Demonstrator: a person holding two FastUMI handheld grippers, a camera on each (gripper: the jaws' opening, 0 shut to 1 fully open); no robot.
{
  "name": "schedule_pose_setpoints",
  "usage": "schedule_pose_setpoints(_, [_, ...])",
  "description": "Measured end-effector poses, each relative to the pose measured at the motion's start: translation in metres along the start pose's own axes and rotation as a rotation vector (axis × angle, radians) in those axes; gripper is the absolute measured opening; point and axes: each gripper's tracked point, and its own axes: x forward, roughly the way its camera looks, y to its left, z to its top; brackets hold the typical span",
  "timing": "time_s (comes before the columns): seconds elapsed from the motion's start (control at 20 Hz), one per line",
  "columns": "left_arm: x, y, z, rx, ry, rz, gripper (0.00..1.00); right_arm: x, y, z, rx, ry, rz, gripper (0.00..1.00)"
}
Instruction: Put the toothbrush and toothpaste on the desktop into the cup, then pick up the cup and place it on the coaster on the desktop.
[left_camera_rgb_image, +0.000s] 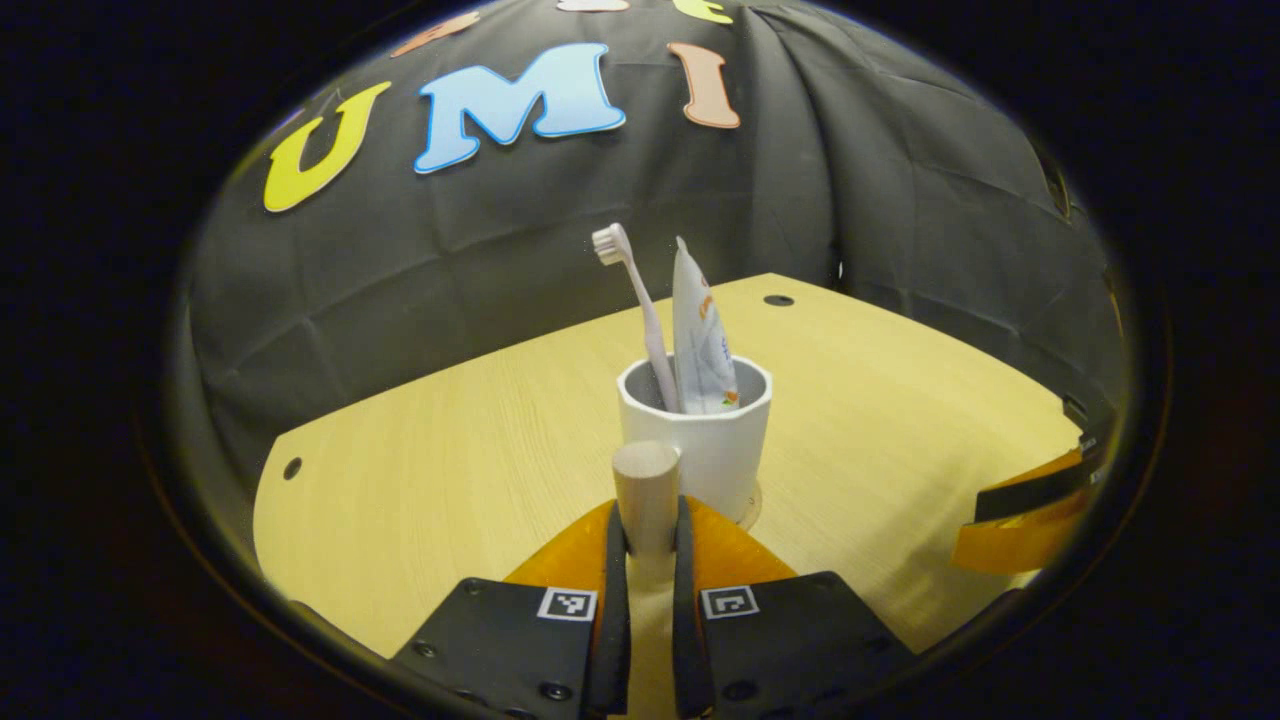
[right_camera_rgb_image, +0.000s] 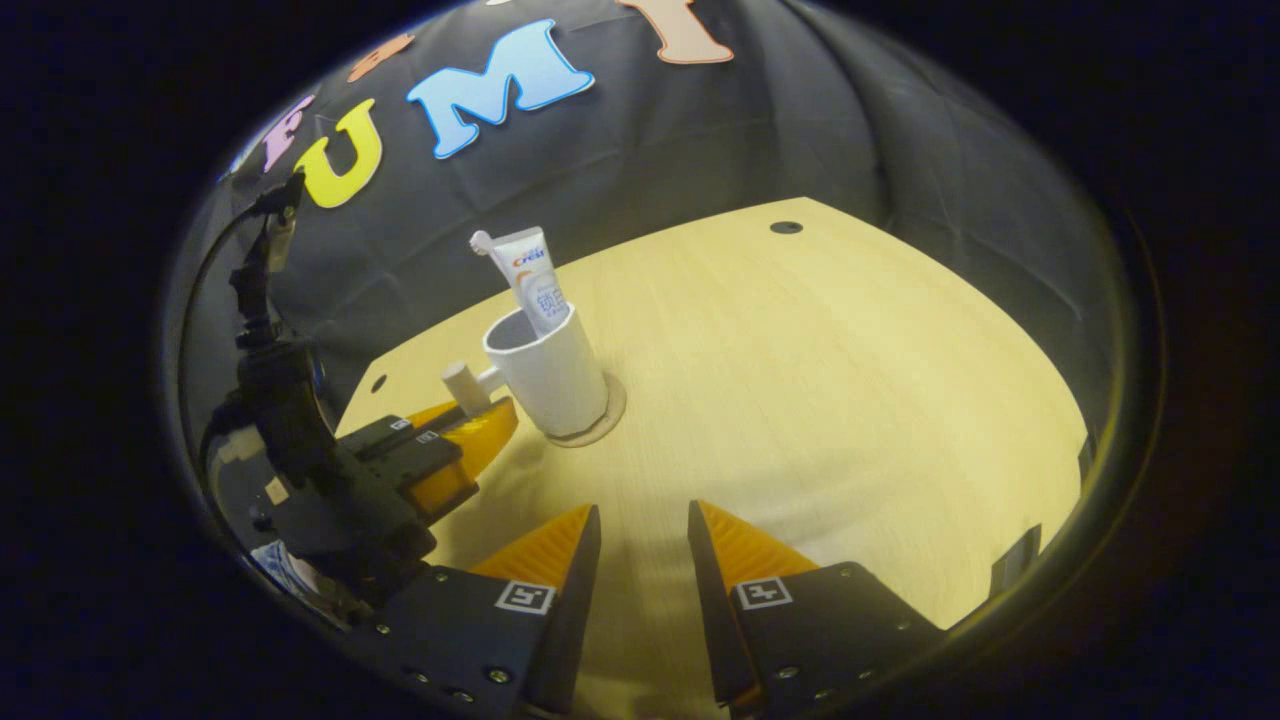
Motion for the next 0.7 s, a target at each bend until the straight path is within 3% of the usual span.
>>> schedule_pose_setpoints(0.1, [0.007, 0.003, -0.009, -0.011, 0.033, 0.006, 0.27, 0.0, -0.002, 0.0, 0.002, 0.003, 0.001, 0.51])
schedule_pose_setpoints(0.2, [0.004, 0.006, -0.015, -0.027, 0.037, 0.004, 0.39, 0.0, -0.003, -0.001, 0.001, 0.005, 0.002, 0.51])
schedule_pose_setpoints(0.35, [-0.002, 0.004, -0.01, -0.013, 0.032, 0.016, 0.4, 0.001, -0.004, -0.001, -0.004, 0.012, 0.005, 0.48])
schedule_pose_setpoints(0.4, [-0.002, 0.002, -0.012, -0.014, 0.028, 0.009, 0.29, 0.0, -0.004, -0.002, -0.004, 0.011, 0.007, 0.51])
schedule_pose_setpoints(0.5, [-0.004, -0.002, -0.012, -0.02, 0.03, 0.004, 0.74, -0.001, -0.003, -0.001, -0.003, 0.01, 0.013, 0.51])
schedule_pose_setpoints(0.6, [-0.014, 0.002, -0.012, -0.018, 0.027, 0.014, 0.94, -0.003, -0.001, 0.002, -0.005, 0.003, 0.018, 0.51])
schedule_pose_setpoints(0.65, [-0.017, 0.004, -0.013, -0.021, 0.028, 0.017, 1.0, -0.004, -0.001, 0.004, -0.008, 0.0, 0.019, 0.51])
schedule_pose_setpoints(0.7, [-0.021, 0.006, -0.013, -0.024, 0.025, 0.021, 0.95, -0.004, 0.0, 0.005, -0.012, -0.004, 0.021, 0.51])
